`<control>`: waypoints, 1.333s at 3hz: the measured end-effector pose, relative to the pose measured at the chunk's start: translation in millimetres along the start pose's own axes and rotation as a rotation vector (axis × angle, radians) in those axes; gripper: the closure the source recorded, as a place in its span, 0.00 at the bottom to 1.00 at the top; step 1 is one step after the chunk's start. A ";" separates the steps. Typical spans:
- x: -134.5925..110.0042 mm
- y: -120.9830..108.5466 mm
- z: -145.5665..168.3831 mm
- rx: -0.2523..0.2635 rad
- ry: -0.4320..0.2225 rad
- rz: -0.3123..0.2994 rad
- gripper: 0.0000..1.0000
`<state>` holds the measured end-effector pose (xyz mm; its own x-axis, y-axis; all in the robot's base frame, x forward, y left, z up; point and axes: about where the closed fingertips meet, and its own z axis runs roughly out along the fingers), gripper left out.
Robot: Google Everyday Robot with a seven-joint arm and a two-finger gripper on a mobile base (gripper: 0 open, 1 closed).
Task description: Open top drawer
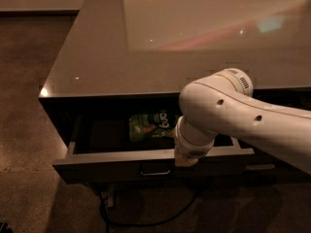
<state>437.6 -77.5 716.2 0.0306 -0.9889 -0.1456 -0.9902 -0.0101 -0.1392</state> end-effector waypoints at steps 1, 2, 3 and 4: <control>0.0 0.0 0.0 0.000 0.000 0.000 0.36; 0.0 0.0 0.0 0.000 0.000 0.000 0.12; 0.0 0.0 0.0 0.000 0.000 0.000 0.00; 1.9 -1.8 -1.9 0.010 -0.007 0.004 0.00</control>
Offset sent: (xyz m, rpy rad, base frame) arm 0.0000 0.0000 0.0000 0.0000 0.0000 0.0000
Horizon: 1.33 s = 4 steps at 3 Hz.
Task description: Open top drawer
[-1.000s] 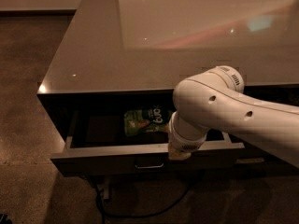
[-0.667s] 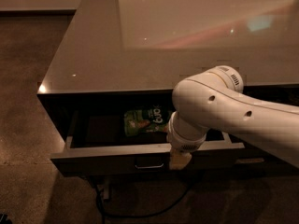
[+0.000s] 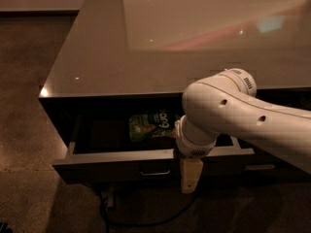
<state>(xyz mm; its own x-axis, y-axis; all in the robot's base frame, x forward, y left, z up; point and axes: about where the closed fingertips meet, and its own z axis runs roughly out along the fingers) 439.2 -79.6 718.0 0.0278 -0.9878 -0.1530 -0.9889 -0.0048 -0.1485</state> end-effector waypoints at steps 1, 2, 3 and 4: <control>3.8 -3.1 -3.1 0.022 0.000 0.010 0.00; 6.4 -6.4 -5.1 0.042 0.008 0.014 0.16; 9.0 -10.5 -6.5 0.059 0.019 0.018 0.40; 9.1 -15.2 -5.6 0.076 0.033 0.019 0.63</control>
Offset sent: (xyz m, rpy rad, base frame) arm 0.0108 -0.0112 0.0063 -0.0123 -0.0616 -0.0350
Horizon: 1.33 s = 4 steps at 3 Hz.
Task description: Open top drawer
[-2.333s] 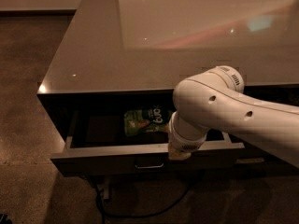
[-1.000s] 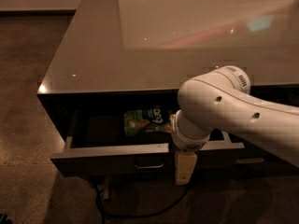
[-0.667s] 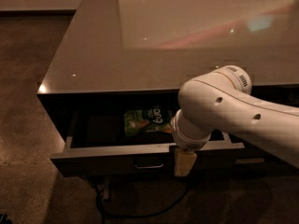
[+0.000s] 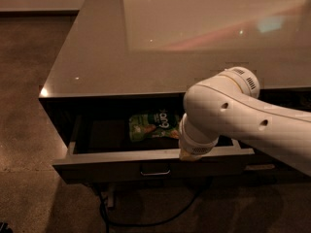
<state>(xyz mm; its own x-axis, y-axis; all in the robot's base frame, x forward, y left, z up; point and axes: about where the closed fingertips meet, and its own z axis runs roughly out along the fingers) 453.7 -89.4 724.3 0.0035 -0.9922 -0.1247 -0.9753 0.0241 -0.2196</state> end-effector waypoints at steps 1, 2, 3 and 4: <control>1.1 -4.5 4.2 0.018 0.015 0.009 0.86; 1.0 -11.7 13.9 0.029 0.019 0.024 1.00; 2.8 -21.1 19.2 0.042 0.025 0.033 1.00; 5.5 -29.5 24.3 0.050 0.037 0.039 1.00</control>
Offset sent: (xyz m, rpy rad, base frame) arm 0.0273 0.0019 -0.0225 -0.0113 -0.0323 -0.0534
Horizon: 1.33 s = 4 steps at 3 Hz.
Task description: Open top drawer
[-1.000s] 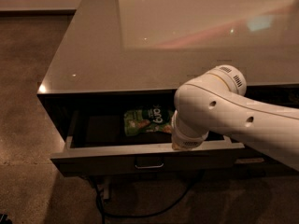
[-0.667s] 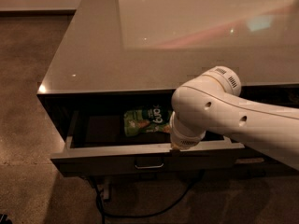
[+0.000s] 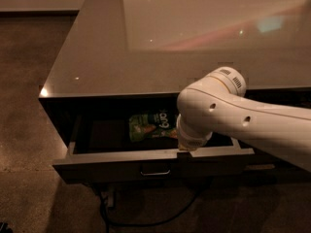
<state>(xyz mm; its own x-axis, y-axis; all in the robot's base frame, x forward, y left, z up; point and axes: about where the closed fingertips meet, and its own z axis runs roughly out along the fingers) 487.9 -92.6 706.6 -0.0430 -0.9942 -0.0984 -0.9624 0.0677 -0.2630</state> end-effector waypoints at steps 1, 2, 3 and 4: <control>3.8 -8.6 6.8 0.004 0.014 0.010 1.00; 9.0 -16.7 17.0 0.001 0.024 0.037 1.00; 13.0 -22.2 28.4 0.010 0.042 0.075 1.00; 15.8 -29.5 35.4 0.020 0.059 0.100 1.00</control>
Offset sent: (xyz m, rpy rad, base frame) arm 0.0337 -0.0138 -0.0238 -0.0132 0.0123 -0.0772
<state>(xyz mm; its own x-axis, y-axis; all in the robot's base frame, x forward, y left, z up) 525.1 -107.3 678.8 -0.1552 -0.9855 -0.0686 -0.9471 0.1682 -0.2734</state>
